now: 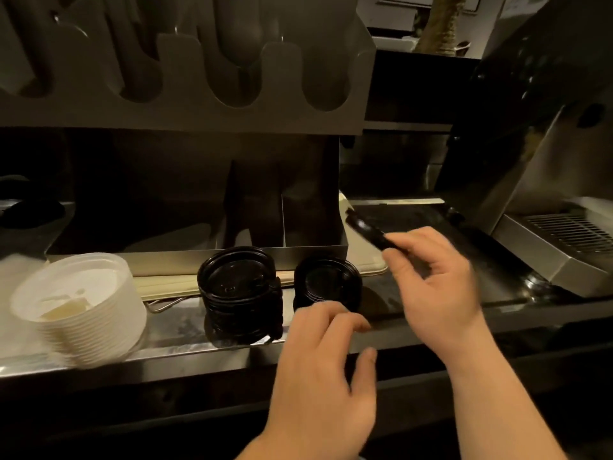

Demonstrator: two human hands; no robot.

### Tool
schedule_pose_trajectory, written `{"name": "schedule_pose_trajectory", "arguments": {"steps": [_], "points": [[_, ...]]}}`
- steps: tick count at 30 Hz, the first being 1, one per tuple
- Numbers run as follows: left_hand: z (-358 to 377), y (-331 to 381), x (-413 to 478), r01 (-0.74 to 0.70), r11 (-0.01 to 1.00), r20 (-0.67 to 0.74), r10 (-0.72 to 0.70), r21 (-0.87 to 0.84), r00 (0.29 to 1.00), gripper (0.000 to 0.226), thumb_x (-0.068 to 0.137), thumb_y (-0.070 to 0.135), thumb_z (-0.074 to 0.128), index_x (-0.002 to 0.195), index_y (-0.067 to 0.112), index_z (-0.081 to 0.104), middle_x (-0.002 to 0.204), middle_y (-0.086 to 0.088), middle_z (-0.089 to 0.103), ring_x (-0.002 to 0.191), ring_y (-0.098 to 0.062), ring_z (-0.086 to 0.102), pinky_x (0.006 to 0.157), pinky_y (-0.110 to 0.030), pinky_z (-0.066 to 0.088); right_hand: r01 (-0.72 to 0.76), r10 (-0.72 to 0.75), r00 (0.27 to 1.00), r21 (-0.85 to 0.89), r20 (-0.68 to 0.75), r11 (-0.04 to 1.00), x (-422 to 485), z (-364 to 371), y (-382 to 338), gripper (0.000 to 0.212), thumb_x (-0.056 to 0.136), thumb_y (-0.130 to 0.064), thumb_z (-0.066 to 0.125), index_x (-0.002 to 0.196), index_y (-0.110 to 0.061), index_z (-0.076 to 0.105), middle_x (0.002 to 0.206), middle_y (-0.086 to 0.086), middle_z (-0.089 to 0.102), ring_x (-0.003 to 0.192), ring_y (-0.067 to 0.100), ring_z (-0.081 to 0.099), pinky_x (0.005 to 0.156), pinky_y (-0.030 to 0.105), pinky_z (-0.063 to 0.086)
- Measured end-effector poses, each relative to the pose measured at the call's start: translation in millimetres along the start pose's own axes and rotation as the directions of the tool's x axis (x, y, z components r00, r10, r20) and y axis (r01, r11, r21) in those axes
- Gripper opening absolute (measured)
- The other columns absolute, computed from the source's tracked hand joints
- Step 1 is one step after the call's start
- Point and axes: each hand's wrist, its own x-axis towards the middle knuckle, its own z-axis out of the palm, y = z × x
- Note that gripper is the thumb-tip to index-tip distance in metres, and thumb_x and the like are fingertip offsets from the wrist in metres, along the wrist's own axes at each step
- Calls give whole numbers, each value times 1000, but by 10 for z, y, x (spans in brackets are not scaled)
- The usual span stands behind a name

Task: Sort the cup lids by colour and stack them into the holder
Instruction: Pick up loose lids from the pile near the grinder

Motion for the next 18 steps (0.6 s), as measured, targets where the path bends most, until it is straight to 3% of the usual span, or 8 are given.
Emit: {"name": "schedule_pose_trajectory", "arguments": {"steps": [2,6,9,13,18], "points": [[18,-116,-11,-54,996,-24,56,66,998,37,80,36,69,116,34,59,125,20,46,123,0,41,103,-14,33,111,-100,991,-132,86,985,-7,113,82,22,93,-10,67,111,-22,74,95,-7,58,93,16,59,75,31,53],[77,-256,-37,-72,986,-8,74,152,997,55,81,33,72,132,25,53,143,8,43,142,-10,32,120,-20,20,141,-98,957,-140,273,980,-65,272,141,21,90,-15,73,108,-24,78,102,-9,59,102,11,55,83,27,51],[117,-299,-51,-48,989,-38,54,142,998,63,79,28,74,135,22,47,146,4,38,142,-13,33,117,-25,30,149,-83,923,-148,376,978,-100,284,181,19,91,-24,67,105,-28,79,115,-13,63,116,4,52,94,22,45],[144,-319,-52,-5,987,-73,17,161,997,75,79,22,75,143,16,36,154,-5,28,141,-19,34,110,-29,35,141,-60,908,-167,414,976,-147,268,193,24,90,-26,62,106,-27,79,116,-13,67,117,3,53,98,24,46],[131,-342,-34,-45,948,18,42,316,999,72,80,22,72,144,7,42,147,-10,44,142,-27,38,118,-40,29,107,-19,911,-192,411,976,-198,304,161,26,89,-30,62,110,-27,77,117,-12,71,117,3,58,104,25,43]]}}
